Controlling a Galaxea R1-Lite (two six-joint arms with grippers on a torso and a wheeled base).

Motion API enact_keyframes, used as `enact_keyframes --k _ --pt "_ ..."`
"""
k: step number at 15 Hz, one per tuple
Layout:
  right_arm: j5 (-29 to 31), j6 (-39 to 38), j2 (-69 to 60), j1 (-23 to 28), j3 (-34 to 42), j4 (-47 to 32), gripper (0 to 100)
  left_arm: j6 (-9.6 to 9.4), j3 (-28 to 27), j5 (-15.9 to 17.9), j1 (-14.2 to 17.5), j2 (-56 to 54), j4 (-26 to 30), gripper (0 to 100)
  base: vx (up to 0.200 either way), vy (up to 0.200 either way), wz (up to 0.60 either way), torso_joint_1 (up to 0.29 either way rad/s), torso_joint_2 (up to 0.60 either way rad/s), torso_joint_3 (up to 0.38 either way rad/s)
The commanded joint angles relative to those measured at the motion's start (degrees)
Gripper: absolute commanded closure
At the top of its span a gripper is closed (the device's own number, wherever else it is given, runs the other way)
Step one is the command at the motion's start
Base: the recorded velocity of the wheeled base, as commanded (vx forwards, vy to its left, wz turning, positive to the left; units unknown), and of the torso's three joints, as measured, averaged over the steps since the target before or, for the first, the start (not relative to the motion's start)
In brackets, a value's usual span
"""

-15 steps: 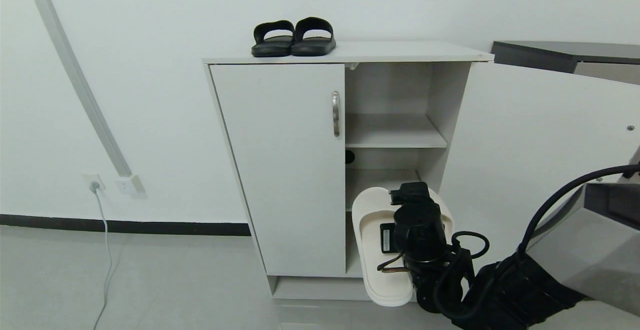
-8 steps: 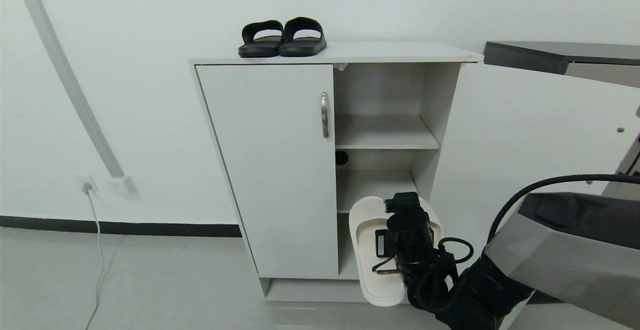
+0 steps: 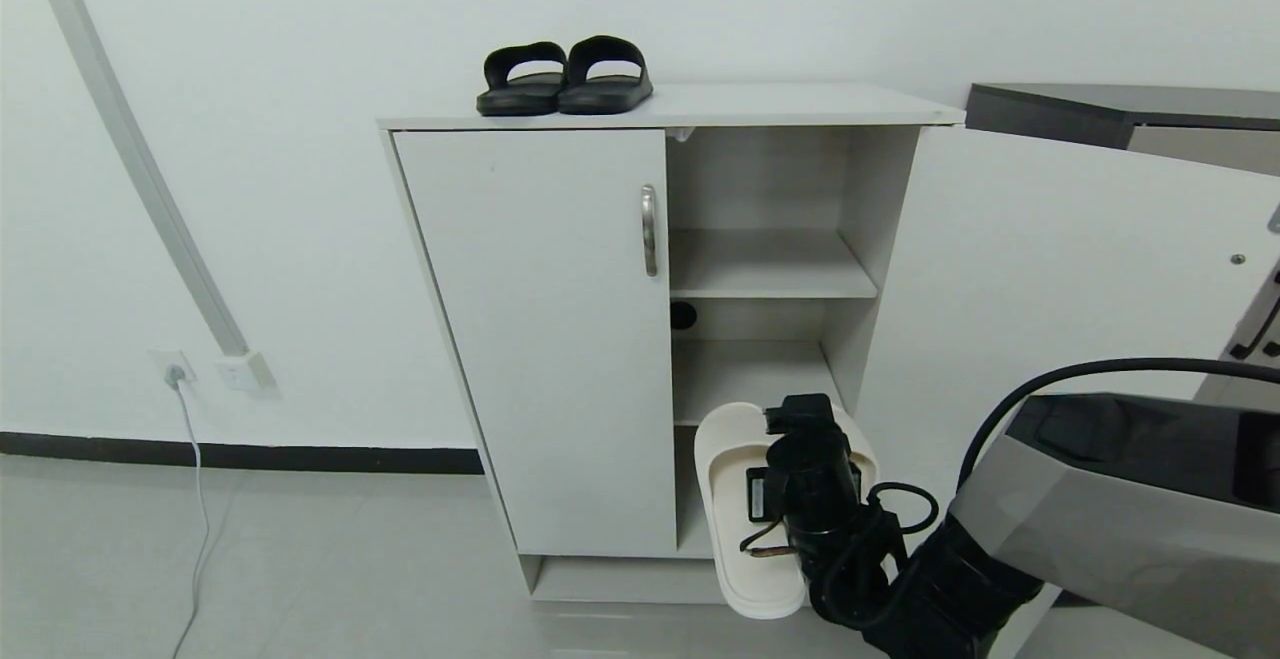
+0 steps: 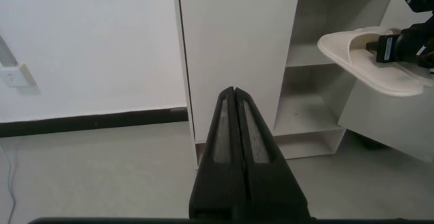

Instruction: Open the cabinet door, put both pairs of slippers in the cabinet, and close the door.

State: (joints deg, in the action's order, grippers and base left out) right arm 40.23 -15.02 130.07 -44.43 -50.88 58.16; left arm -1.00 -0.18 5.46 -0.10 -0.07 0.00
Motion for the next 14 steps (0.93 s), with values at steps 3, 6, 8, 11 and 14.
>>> enact_keyframes --k 3,6,8,11,14 --pt "0.0 0.0 0.1 0.0 0.0 0.0 100 0.03 0.0 0.0 0.0 0.1 0.0 100 0.000 0.000 0.00 0.000 0.00 0.000" --pt "0.0 0.0 0.5 0.0 0.0 0.0 100 0.03 0.0 0.0 0.0 0.1 0.0 100 0.000 0.000 0.00 0.002 0.00 -0.078" --pt "-0.1 0.0 0.5 0.0 0.1 0.0 100 0.03 0.0 0.0 0.0 0.1 0.0 100 0.000 0.000 0.00 0.002 0.00 -0.171" --pt "-0.1 -0.4 0.5 0.0 0.1 0.0 100 -0.06 0.0 0.0 0.0 0.1 0.0 100 0.000 0.000 0.00 0.004 0.00 -0.189" --pt "-0.1 -0.5 0.6 0.0 0.1 0.0 100 -0.06 0.0 0.0 0.0 0.1 0.0 100 0.000 0.000 0.00 0.005 0.00 -0.198"
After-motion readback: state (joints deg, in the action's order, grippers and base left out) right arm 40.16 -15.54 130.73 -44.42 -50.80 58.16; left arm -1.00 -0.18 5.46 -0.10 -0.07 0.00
